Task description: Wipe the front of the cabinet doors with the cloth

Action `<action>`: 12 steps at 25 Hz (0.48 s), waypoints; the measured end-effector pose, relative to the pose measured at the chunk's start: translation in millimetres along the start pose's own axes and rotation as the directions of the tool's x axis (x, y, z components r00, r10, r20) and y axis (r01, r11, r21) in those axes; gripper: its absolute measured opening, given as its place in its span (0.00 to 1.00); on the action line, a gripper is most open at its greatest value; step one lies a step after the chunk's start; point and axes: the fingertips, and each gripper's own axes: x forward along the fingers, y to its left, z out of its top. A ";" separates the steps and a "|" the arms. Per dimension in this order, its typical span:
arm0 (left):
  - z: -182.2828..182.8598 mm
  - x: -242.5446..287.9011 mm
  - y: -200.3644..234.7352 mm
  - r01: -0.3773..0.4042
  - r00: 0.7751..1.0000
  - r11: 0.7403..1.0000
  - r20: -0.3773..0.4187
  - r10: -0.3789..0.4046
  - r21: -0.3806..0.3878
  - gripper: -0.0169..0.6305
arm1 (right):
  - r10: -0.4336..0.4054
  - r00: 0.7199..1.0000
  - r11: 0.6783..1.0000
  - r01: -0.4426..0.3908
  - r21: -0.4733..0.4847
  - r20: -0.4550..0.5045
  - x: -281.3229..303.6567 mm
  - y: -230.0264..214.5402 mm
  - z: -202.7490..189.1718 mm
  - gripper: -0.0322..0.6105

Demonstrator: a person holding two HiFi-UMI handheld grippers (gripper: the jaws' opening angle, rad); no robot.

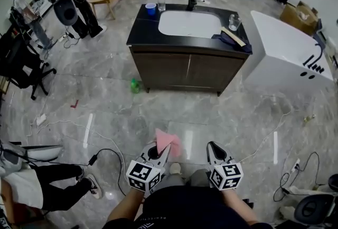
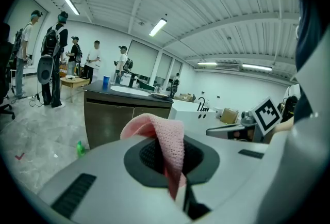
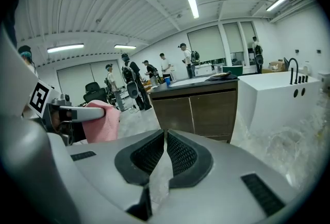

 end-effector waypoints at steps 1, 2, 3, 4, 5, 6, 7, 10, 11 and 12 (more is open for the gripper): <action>1.0 2.2 5.2 -0.002 1.000 1.000 -0.002 0.002 0.000 0.05 | -0.002 1.000 1.000 0.002 0.000 -0.004 2.9 -0.7 1.1 0.12; 1.3 4.4 8.7 -0.003 1.000 1.000 -0.004 0.003 -0.001 0.05 | -0.005 1.000 1.000 0.005 0.001 -0.008 5.4 -2.0 1.8 0.12; 1.2 6.5 11.2 -0.004 1.000 1.000 -0.005 0.004 -0.001 0.05 | -0.009 1.000 1.000 0.009 0.004 -0.011 8.1 -3.8 2.4 0.12; 1.4 8.9 13.6 -0.008 1.000 1.000 -0.007 0.008 0.000 0.05 | -0.013 1.000 1.000 0.013 0.007 -0.011 11.7 -5.6 3.8 0.12; 2.2 11.3 16.4 -0.014 1.000 1.000 -0.008 0.014 0.001 0.05 | -0.015 1.000 1.000 0.015 0.010 -0.009 16.2 -7.1 6.3 0.12; 4.0 13.8 19.2 -0.021 1.000 1.000 -0.008 0.021 0.002 0.04 | -0.013 1.000 1.000 0.013 0.012 -0.007 21.6 -8.2 9.7 0.12; 6.3 16.0 22.1 -0.029 1.000 1.000 -0.006 0.029 0.002 0.05 | -0.007 1.000 1.000 0.007 0.011 -0.006 27.5 -8.7 13.2 0.12; 11.8 23.3 32.1 -0.063 0.998 0.998 -0.003 0.063 -0.001 0.05 | 0.029 1.000 1.000 -0.029 -0.003 -0.010 48.1 -10.0 22.3 0.12; 13.5 27.0 35.8 -0.076 0.997 0.997 -0.003 0.076 -0.003 0.05 | 0.042 0.999 0.999 -0.042 -0.008 -0.010 55.5 -11.9 26.2 0.12; 15.6 31.6 39.0 -0.087 0.996 0.996 -0.002 0.087 -0.007 0.05 | 0.054 0.998 0.998 -0.054 -0.014 -0.009 62.7 -14.8 31.4 0.12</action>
